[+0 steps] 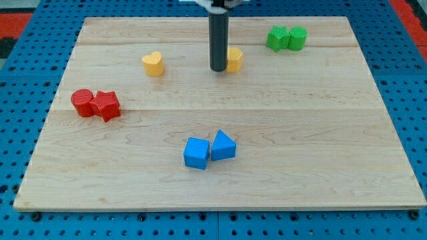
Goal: Slide yellow hexagon closer to green star
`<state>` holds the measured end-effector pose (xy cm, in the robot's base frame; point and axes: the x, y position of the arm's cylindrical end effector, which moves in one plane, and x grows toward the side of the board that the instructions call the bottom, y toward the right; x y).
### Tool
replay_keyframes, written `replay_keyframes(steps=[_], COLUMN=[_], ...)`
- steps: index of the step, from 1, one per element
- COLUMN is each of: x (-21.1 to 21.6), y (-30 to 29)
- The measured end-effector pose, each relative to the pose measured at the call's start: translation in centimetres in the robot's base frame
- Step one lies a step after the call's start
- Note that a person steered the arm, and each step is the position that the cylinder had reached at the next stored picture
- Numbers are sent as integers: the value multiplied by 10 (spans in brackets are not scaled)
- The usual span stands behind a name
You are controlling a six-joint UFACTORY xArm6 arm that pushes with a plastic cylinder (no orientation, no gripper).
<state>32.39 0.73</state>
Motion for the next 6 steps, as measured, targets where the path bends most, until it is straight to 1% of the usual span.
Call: replay_keyframes(steps=[1,2,3,4,5,6], x=[-2,8,49,49,47,46], y=[0,0,0,3,40,42])
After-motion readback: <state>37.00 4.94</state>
